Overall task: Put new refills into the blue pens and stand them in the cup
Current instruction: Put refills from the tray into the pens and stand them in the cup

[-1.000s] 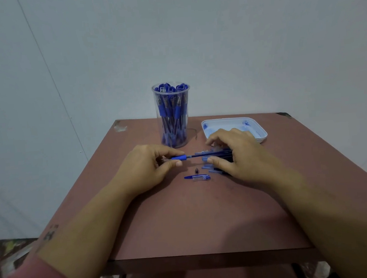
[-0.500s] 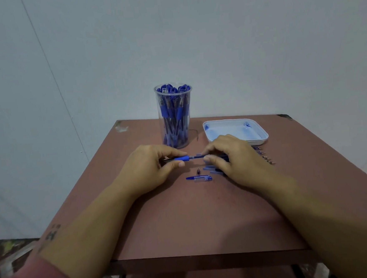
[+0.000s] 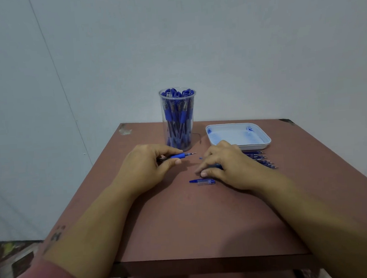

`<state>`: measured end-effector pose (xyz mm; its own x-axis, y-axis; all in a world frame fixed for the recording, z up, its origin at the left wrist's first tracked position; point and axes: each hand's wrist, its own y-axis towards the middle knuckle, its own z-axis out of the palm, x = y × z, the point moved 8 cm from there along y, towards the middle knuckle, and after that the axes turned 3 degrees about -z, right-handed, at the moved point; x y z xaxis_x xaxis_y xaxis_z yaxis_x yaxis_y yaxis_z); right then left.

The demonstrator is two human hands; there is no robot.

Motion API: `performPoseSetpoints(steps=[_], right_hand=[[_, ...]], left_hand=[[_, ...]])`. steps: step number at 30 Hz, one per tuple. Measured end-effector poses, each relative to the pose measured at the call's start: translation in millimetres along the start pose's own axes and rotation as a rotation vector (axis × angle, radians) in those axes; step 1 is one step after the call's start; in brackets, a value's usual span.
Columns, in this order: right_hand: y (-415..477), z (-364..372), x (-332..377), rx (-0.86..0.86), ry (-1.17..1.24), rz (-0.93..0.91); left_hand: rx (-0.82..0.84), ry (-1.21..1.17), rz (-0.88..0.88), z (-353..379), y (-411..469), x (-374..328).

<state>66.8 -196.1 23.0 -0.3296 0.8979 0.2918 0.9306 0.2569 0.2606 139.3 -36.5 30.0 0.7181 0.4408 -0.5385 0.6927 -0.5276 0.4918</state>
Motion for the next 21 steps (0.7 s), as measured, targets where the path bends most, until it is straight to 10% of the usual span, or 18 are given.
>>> performPoseSetpoints(steps=[8,21], right_hand=[[-13,-33,-7,-0.346,0.302,0.072],[-8,-18,4,-0.296,0.301,0.032]], left_hand=[[0.017,0.004,-0.016,1,0,1],[0.061,-0.017,0.057,13,-3,-14]])
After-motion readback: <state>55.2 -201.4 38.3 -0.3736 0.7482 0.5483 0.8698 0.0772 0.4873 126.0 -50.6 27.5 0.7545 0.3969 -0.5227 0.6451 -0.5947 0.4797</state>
